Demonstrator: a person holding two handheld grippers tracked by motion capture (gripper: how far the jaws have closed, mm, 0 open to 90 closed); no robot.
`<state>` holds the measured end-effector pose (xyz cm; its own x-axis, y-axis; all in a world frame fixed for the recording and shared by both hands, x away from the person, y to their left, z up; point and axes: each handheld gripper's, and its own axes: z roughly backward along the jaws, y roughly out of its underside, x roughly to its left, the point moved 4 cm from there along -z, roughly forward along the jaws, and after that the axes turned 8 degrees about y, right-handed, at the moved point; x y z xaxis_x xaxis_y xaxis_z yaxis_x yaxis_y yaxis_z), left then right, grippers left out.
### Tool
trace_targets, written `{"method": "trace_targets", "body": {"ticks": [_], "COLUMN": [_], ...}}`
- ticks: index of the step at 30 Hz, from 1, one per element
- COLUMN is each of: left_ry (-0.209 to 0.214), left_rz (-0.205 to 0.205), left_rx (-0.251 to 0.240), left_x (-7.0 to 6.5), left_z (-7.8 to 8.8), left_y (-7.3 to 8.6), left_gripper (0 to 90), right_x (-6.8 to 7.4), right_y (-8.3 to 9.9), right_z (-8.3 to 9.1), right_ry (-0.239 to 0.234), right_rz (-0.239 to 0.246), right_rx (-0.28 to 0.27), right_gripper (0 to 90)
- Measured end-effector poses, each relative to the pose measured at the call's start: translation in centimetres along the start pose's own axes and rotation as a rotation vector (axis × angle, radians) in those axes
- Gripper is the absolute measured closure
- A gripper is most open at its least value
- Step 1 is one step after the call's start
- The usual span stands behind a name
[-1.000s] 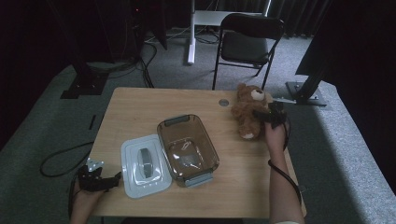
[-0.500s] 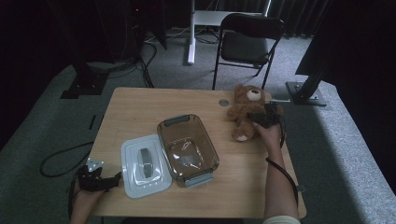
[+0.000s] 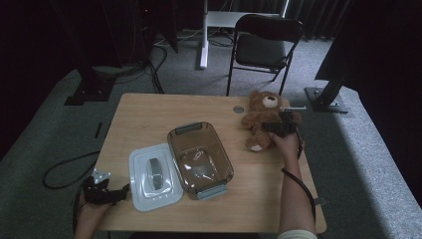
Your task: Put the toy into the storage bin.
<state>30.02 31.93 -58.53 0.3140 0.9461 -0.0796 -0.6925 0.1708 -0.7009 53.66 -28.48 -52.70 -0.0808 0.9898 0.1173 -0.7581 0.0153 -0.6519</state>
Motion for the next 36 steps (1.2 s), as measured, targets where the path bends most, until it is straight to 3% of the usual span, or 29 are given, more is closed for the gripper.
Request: {"method": "trace_targets", "body": {"ticks": [5,6,7,8,11,14,19,25,30,36], "left_ry": [0.0,0.001,0.001,0.001,0.001,-0.001,0.0,0.013,0.019,0.023], "left_rz": [0.0,-0.002,-0.002,0.001,0.003,0.002,0.002,-0.011,-0.018,-0.022], "left_rx": [0.0,0.0,0.0,-0.002,-0.002,-0.001,0.0,0.003,0.002,0.003], "left_x": [0.0,0.0,0.0,-0.2,-0.5,-0.7,-1.3,-1.9,-2.3,-2.7], "left_z": [0.0,0.0,0.0,-0.1,-0.2,-0.4,-0.7,-0.9,-1.2,-1.6], "left_y": [0.0,0.0,0.0,0.0,-0.2,-0.3,-0.6,-0.7,-1.0,-1.4], "left_gripper": [1.6,1.6,1.6,1.6,1.6,1.6,1.6,1.6,1.6,1.6], "right_x": [0.2,0.2,0.2,0.3,0.7,0.8,1.0,1.2,1.5,2.3], "right_y": [0.0,0.0,0.0,-0.1,-0.2,-0.2,0.2,0.2,-0.2,-0.9], "right_z": [0.4,0.5,0.5,1.1,1.7,2.2,4.0,6.4,8.8,11.8], "right_ry": [0.027,0.033,0.033,0.057,0.07,0.071,0.074,0.035,0.004,-0.015], "right_rz": [0.02,0.023,0.023,0.032,0.05,0.057,0.076,0.074,0.043,0.072], "right_rx": [0.003,-0.007,-0.007,-0.033,-0.053,-0.061,-0.127,-0.159,-0.19,-0.251], "right_gripper": [38.6,44.6,44.6,55.0,62.9,64.9,67.6,67.4,67.3,67.3]}}
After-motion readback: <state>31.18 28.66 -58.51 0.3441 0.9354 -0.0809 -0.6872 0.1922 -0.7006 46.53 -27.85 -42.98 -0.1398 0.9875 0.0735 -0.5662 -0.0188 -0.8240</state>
